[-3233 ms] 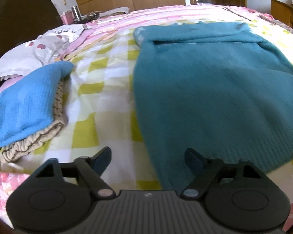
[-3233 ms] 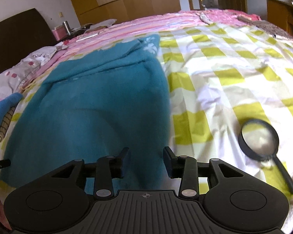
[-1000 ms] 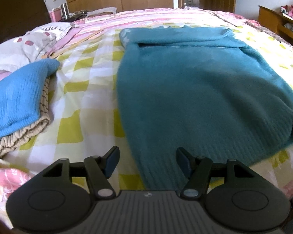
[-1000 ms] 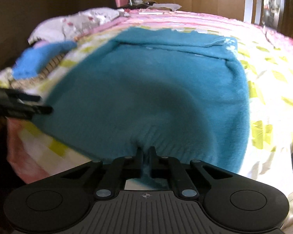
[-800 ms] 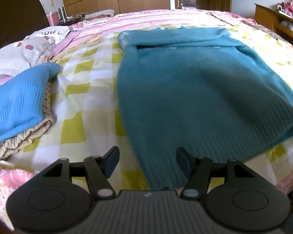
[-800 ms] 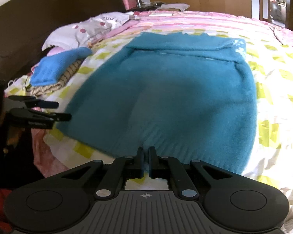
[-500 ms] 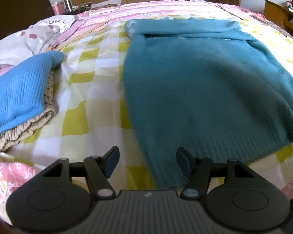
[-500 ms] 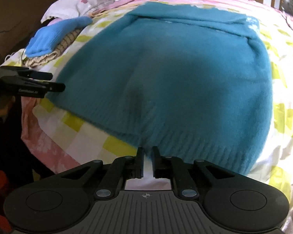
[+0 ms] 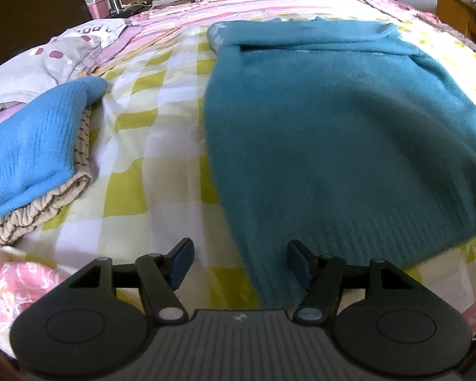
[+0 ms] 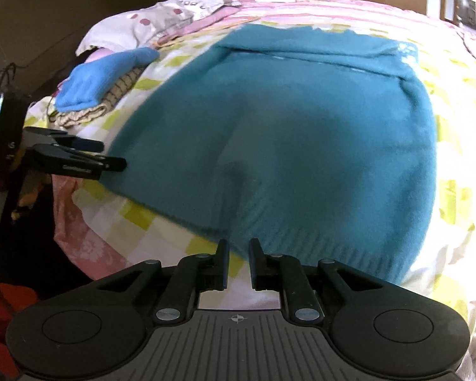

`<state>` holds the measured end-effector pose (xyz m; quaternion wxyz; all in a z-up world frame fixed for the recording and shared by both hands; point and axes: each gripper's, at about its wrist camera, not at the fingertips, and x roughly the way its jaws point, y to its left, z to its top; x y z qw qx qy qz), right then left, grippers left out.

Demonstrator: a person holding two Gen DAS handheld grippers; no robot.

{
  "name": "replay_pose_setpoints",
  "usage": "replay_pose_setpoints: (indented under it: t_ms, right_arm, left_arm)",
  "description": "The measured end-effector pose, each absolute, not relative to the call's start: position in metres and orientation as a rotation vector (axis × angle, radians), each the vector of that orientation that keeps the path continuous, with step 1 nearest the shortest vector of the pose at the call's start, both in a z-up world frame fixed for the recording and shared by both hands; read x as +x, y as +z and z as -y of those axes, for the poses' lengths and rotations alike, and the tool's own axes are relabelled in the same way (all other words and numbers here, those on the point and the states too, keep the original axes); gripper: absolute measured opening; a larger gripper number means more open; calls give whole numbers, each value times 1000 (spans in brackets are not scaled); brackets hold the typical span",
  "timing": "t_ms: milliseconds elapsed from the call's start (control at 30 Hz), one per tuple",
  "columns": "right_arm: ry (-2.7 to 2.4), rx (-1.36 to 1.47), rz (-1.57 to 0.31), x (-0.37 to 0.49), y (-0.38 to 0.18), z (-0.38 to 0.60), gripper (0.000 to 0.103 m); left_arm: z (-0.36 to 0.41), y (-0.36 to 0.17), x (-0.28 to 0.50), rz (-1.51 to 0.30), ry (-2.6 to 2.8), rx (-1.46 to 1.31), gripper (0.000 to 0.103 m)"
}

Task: Fold small clothes

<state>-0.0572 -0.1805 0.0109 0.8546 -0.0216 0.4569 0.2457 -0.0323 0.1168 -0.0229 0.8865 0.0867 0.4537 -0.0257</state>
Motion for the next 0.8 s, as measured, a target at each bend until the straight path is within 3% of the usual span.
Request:
replay_pose_setpoints:
  t_ms: [733, 800]
  right_arm:
    - [102, 77, -913, -42, 2, 256, 21]
    - [90, 87, -918, -39, 0, 257, 27]
  left_arm:
    - [-125, -15, -35, -963, -14, 176, 64]
    - [-125, -11, -33, -945, -15, 164, 64]
